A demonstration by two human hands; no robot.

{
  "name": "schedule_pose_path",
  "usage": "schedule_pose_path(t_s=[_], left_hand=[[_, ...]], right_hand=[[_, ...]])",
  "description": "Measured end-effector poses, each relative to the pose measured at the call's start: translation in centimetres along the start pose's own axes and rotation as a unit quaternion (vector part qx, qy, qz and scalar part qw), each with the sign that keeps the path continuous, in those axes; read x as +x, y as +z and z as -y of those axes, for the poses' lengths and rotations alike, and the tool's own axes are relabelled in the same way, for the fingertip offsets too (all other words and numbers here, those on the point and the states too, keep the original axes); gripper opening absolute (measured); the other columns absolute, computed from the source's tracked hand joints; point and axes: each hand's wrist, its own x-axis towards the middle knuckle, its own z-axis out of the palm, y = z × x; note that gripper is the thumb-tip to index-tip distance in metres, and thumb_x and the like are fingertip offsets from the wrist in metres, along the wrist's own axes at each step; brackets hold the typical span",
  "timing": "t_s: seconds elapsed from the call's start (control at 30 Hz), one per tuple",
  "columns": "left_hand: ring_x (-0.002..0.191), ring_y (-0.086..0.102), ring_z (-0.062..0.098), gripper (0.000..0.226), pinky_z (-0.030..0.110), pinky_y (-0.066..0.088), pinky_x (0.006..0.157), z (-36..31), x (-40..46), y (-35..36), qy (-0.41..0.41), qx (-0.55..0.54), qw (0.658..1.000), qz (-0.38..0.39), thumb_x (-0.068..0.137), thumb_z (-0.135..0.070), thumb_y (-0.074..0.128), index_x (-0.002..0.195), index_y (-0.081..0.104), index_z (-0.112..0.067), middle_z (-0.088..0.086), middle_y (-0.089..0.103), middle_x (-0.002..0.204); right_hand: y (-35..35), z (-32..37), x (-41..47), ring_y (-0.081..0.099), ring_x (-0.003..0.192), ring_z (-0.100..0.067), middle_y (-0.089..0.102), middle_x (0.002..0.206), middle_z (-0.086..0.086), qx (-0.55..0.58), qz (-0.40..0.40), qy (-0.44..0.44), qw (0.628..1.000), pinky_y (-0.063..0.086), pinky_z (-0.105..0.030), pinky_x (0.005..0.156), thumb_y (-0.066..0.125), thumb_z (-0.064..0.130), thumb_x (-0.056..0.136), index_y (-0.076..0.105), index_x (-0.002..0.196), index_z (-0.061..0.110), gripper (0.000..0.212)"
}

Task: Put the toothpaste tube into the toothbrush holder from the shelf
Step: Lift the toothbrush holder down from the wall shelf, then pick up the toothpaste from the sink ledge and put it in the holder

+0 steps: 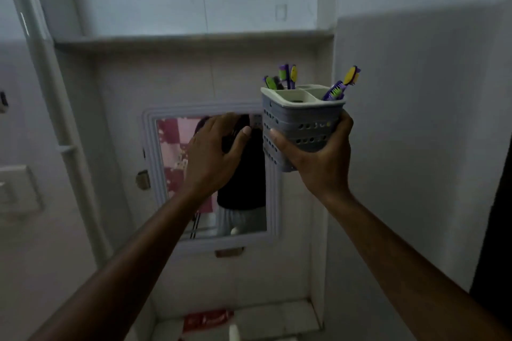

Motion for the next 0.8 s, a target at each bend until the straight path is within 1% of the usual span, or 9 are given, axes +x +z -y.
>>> schedule_pose_path(t_s=[0.07,0.17,0.27,0.4,0.5,0.63,0.7,0.77,0.8], left_hand=[[0.134,0.059,0.017,0.057,0.051,0.053,0.108,1.0,-3.1,0.5,-0.010,0.010,1.000,0.012,0.105,-0.062,0.053,0.150,0.057,-0.027,0.000,0.062,0.148],[0.138,0.056,0.015,0.061,0.040,0.050,0.111,2.8,-8.0,1.4,-0.037,0.020,0.998,0.053,0.105,-0.060,0.056,0.151,0.057,-0.020,0.001,0.060,0.153],[0.133,0.057,0.014,0.062,0.032,0.047,0.105,4.3,-13.5,2.2,-0.080,0.015,0.993,0.090,0.105,-0.062,0.055,0.151,0.057,-0.021,0.002,0.061,0.149],[0.131,0.061,0.011,0.055,0.036,0.052,0.107,5.8,-21.3,3.3,-0.152,-0.006,0.981,0.117,0.105,-0.058,0.060,0.147,0.061,-0.022,-0.003,0.065,0.143],[0.126,0.064,0.010,0.051,0.034,0.054,0.103,7.0,-27.0,4.0,-0.226,-0.023,0.964,0.134,0.104,-0.058,0.062,0.143,0.064,-0.025,-0.006,0.068,0.137],[0.114,0.071,0.012,0.041,0.035,0.059,0.095,9.5,-33.3,4.7,-0.320,-0.024,0.935,0.153,0.104,-0.047,0.067,0.135,0.070,-0.021,-0.003,0.075,0.123],[0.107,0.073,0.014,0.037,0.038,0.060,0.091,10.9,-35.6,5.0,-0.341,-0.015,0.923,0.176,0.105,-0.043,0.067,0.129,0.073,-0.016,-0.002,0.076,0.117],[0.099,0.072,0.015,0.033,0.036,0.059,0.086,12.9,-37.7,5.4,-0.360,-0.005,0.911,0.203,0.105,-0.040,0.067,0.123,0.074,-0.013,-0.004,0.076,0.109],[0.095,0.072,0.014,0.032,0.035,0.058,0.085,13.9,-38.8,5.6,-0.369,0.002,0.903,0.220,0.105,-0.039,0.067,0.123,0.074,-0.014,-0.003,0.076,0.107]], right_hand=[[-0.9,-2.0,-2.9,0.076,0.125,-0.011,0.071,0.143,0.006,-0.011,0.009,0.019,1.000,0.067,-0.044,0.097,0.103,0.063,0.062,0.045,0.156,0.017,0.120],[-2.5,-5.4,-7.4,0.076,0.125,-0.016,0.072,0.143,0.003,-0.032,0.040,0.051,0.997,0.066,-0.049,0.096,0.105,0.055,0.062,0.046,0.154,0.013,0.117],[-4.1,-8.4,-11.9,0.074,0.125,-0.017,0.071,0.142,0.000,-0.055,0.071,0.090,0.992,0.065,-0.047,0.096,0.102,0.055,0.062,0.046,0.151,0.009,0.115],[-5.9,-11.2,-17.6,0.073,0.123,-0.007,0.070,0.141,0.005,-0.077,0.107,0.148,0.980,0.065,-0.034,0.095,0.102,0.060,0.060,0.046,0.149,0.010,0.117],[-7.0,-13.1,-21.4,0.073,0.123,-0.006,0.070,0.141,0.005,-0.101,0.131,0.190,0.968,0.064,-0.029,0.095,0.104,0.061,0.058,0.045,0.150,0.011,0.120],[-8.0,-15.9,-26.3,0.072,0.123,-0.001,0.070,0.142,0.005,-0.129,0.157,0.245,0.948,0.064,-0.031,0.096,0.105,0.062,0.057,0.045,0.149,0.012,0.121],[-8.6,-17.5,-28.7,0.070,0.125,0.001,0.069,0.143,0.006,-0.149,0.173,0.261,0.938,0.064,-0.036,0.098,0.106,0.061,0.058,0.044,0.150,0.015,0.120],[-8.5,-19.1,-31.1,0.070,0.131,-0.009,0.066,0.147,0.003,-0.167,0.186,0.285,0.925,0.063,-0.040,0.102,0.108,0.058,0.058,0.045,0.154,0.017,0.122],[-8.4,-19.9,-32.3,0.068,0.134,-0.014,0.063,0.149,0.001,-0.178,0.192,0.296,0.918,0.062,-0.043,0.105,0.109,0.057,0.058,0.045,0.156,0.017,0.123]])
